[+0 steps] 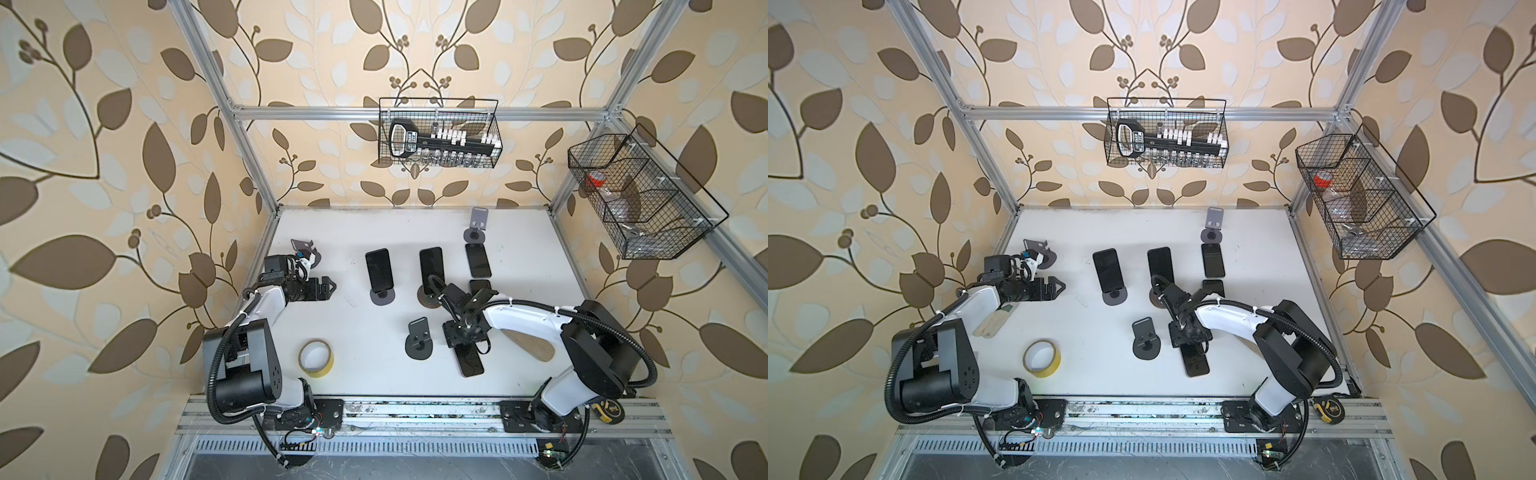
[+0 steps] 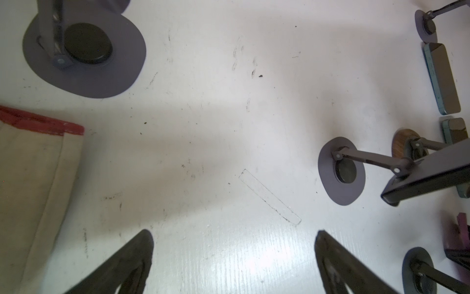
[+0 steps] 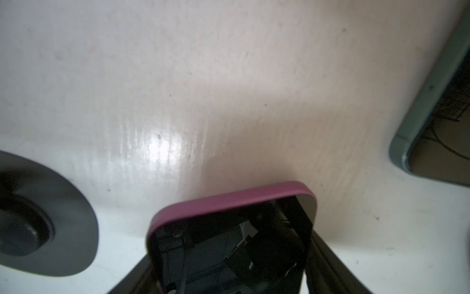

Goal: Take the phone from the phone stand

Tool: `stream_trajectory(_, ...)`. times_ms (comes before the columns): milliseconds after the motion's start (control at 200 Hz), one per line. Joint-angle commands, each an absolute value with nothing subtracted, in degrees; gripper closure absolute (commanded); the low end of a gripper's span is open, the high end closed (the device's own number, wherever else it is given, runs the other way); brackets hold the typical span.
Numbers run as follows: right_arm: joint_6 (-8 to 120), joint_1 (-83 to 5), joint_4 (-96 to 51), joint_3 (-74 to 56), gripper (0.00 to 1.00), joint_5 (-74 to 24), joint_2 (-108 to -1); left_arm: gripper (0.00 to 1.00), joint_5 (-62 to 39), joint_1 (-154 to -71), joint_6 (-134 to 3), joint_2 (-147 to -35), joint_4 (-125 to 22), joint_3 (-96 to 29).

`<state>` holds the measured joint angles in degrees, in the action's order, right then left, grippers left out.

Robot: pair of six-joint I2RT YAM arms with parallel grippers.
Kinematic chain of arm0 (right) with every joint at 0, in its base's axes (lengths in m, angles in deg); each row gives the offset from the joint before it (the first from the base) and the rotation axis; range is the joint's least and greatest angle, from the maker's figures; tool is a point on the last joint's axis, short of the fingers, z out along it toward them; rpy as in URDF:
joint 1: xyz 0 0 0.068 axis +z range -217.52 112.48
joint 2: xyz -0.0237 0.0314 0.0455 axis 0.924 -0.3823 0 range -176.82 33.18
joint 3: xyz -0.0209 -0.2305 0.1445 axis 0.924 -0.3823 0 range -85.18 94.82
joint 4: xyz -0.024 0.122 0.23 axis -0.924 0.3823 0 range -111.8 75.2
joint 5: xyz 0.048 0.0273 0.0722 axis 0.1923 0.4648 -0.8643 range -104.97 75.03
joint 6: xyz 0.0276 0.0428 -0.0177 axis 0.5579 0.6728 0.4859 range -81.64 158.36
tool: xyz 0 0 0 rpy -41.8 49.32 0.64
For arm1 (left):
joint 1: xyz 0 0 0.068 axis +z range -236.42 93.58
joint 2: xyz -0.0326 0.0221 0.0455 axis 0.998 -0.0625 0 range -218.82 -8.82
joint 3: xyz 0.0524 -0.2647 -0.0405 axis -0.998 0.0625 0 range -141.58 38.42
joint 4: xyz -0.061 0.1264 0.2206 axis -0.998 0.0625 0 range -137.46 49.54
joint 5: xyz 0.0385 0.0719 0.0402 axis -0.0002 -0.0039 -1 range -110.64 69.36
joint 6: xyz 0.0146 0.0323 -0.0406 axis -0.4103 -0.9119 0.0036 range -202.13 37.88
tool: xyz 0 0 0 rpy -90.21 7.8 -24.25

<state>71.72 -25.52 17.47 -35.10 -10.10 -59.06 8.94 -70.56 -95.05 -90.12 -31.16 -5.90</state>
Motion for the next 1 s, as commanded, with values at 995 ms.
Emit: stream_trajectory(995, 70.04, -25.86, 15.12, -37.36, 0.31, -12.95, -60.93, 0.01, 9.55, -69.83, -95.49, -90.04, -30.51, -6.97)
